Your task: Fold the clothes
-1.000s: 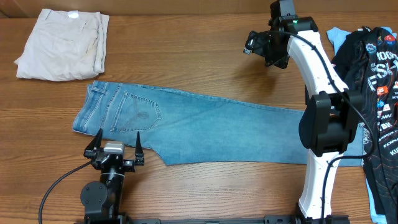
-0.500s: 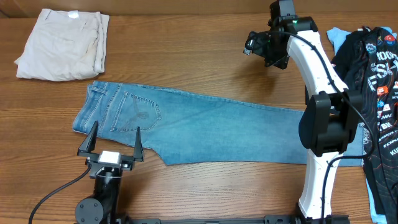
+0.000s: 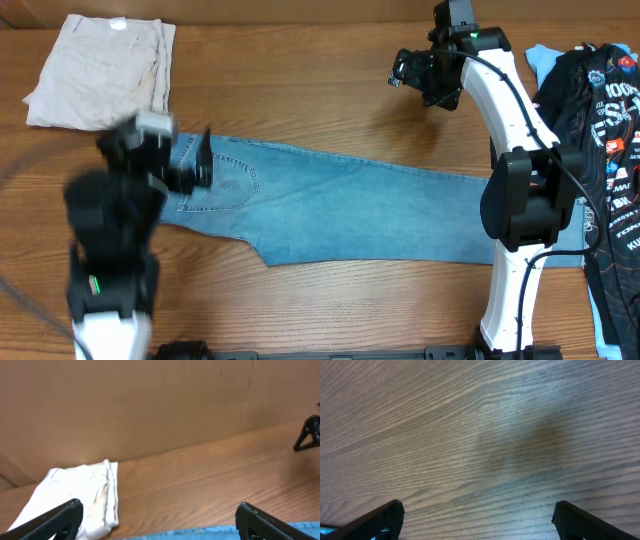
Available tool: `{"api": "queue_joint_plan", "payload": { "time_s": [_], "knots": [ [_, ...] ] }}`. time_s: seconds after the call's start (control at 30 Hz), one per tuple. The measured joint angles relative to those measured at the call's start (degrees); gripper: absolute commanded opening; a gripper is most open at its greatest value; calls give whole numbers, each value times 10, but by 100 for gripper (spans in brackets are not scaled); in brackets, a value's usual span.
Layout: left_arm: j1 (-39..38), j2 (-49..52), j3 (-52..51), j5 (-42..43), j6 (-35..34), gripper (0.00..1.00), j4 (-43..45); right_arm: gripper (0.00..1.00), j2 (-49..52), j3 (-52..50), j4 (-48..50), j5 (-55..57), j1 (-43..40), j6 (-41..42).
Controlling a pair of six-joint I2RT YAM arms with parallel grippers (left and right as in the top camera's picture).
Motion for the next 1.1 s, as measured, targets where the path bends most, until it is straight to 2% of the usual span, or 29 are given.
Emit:
{"api": "queue_joint_plan", "payload": {
  "time_s": [0.1,0.33,0.37,0.4,0.47,0.5,0.53,0.87,1.1],
  "knots": [
    [0,109,86,1,13,100,-1,100,0,0,-7,-5,0,0],
    [0,278,174,-23,34,100,80,100,0,0,-29,-10,0,0],
    [1,300,182,-25,36,85,87,100,0,0,-33,-10,0,-1],
    [2,323,189,-25,36,59,92,100,0,0,-37,-10,0,-1],
    [5,370,199,-30,40,24,104,100,0,0,-41,-9,0,-2],
    [7,393,203,-31,40,10,111,100,0,0,-43,-10,0,-2],
    [10,417,207,-34,40,4,118,100,0,0,-45,-9,0,-2],
    [22,590,244,-80,7,4,206,100,0,0,-75,-9,0,-2],
    [38,676,302,-90,-18,4,214,100,0,0,-84,-9,0,-2]
  ]
}}
